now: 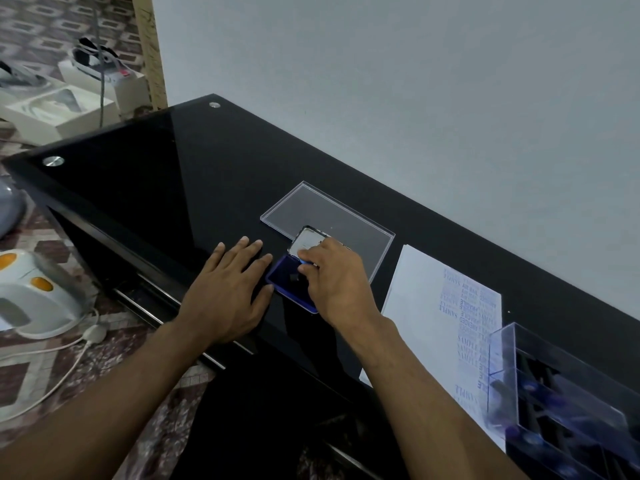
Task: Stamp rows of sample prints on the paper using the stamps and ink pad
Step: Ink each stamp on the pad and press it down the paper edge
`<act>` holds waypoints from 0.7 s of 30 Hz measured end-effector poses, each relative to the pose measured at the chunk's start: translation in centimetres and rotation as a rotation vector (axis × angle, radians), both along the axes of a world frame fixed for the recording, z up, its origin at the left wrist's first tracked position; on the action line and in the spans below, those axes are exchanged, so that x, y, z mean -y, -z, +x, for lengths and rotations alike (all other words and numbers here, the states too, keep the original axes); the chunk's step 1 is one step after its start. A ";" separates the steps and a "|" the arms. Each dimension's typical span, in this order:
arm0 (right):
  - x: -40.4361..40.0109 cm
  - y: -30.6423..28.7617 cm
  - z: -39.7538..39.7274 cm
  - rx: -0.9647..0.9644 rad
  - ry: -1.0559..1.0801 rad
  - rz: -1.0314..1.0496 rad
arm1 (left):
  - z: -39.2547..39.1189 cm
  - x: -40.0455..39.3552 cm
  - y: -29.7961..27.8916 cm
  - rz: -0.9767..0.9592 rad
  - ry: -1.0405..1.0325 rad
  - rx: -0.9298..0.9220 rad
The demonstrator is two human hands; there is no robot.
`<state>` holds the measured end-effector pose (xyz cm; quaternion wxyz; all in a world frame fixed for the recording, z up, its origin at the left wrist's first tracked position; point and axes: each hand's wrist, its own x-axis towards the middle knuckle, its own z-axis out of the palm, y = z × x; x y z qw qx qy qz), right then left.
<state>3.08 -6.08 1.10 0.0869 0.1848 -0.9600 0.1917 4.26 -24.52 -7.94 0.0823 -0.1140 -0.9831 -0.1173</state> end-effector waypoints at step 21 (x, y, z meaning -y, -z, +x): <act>0.1 -0.9 0.3 0.046 0.056 0.037 | 0.0 0.0 0.1 0.007 -0.003 -0.002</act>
